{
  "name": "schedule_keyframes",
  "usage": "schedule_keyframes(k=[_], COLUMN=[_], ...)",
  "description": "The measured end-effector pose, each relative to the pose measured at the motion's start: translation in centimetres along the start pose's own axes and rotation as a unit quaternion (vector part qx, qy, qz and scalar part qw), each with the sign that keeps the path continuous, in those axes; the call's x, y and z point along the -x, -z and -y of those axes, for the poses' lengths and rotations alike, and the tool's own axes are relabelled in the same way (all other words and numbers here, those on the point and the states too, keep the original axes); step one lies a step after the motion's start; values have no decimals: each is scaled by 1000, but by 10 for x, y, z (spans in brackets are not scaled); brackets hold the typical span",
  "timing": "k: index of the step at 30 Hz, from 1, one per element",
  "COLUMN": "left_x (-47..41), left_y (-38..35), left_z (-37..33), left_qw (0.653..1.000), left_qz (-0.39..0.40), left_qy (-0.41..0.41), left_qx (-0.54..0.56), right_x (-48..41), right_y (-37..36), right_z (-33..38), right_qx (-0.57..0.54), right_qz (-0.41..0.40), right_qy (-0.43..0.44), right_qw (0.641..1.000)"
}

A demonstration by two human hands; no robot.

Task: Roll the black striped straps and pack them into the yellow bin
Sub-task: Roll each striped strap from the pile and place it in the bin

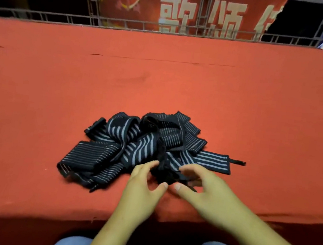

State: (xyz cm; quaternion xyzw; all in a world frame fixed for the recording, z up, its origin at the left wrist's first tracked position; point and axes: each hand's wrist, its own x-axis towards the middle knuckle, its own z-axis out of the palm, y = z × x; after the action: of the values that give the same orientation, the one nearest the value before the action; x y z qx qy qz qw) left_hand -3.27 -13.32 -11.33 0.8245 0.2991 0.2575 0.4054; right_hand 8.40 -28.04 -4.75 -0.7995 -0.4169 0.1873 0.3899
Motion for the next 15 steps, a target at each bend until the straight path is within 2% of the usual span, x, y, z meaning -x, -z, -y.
schedule_keyframes(k=[5,10,12,15], left_x=[6,6,5,4], left_y=[2,17,23,24], left_z=[5,23,27,23], left_qw=[996,997,993,979], left_qz=[75,54,51,74], left_qy=[-28,22,68,107], left_qx=[31,53,81,154], right_x=[-44,-50,-44,-25], right_y=[-54,-59,-55,-53], right_z=[-23,-31,-31,-27], right_qx=[-34,-95,-184,-389], right_qz=[-64,-116,-107,-65], right_qy=[7,-22,-67,-136], right_qw=[997,988,975,909])
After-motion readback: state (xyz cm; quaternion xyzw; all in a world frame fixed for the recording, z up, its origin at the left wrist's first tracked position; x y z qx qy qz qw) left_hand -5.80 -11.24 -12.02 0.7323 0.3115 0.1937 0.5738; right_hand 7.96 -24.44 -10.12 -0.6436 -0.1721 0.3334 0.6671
